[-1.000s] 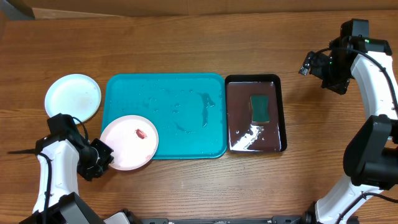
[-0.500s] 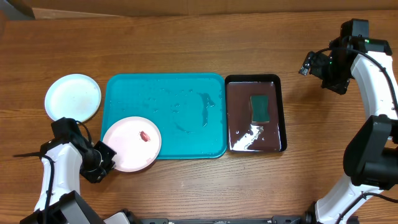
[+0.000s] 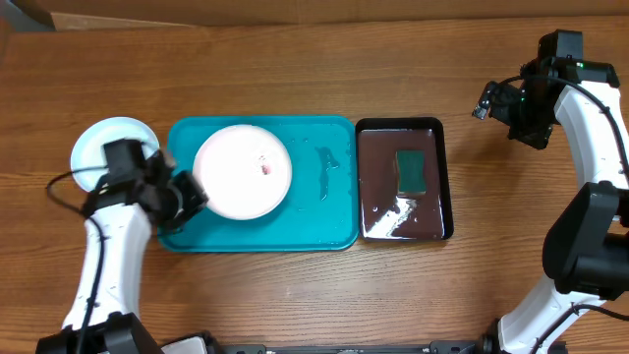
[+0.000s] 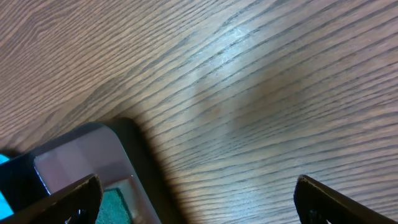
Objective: Clean dirty plates on tray and stack at the side
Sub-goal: 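Grip the white plate's rim and slide it right across the teal tray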
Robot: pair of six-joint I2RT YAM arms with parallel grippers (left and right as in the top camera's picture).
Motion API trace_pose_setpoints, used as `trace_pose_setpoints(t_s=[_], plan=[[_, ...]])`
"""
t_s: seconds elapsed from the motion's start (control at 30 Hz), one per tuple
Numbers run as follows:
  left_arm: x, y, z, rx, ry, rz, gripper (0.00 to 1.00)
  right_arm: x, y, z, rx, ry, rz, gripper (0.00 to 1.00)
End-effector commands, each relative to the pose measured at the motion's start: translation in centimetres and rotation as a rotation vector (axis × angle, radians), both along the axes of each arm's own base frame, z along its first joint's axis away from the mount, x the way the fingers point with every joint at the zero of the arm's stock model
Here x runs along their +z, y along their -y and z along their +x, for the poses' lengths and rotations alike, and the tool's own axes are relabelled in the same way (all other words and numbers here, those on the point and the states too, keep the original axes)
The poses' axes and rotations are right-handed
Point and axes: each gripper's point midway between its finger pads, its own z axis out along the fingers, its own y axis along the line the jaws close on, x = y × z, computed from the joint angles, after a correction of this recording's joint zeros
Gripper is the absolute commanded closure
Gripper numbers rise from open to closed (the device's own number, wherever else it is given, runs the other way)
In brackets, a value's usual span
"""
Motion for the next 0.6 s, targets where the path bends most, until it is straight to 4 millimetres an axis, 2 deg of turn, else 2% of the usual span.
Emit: trace_pose_setpoints(t_s=[0.0, 0.13, 0.23, 0.57], plan=[[0.3, 2.3, 2.0, 0.010, 0.023, 0.073, 0.96, 0.4, 0.3, 0.0, -0.010, 0.010, 0.001, 0.00], [0.2, 5.1, 3.4, -0.077, 0.077, 0.095, 0.96, 0.4, 0.3, 0.0, -0.010, 0.010, 0.001, 0.00], [-0.3, 6.1, 3.7, -0.096, 0.075, 0.109, 0.96, 0.4, 0.3, 0.0, -0.010, 0.010, 0.001, 0.00], [-4.5, 5.9, 4.7, -0.085, 0.006, 0.184, 0.96, 0.4, 0.3, 0.0, -0.010, 0.011, 0.000, 0.00]])
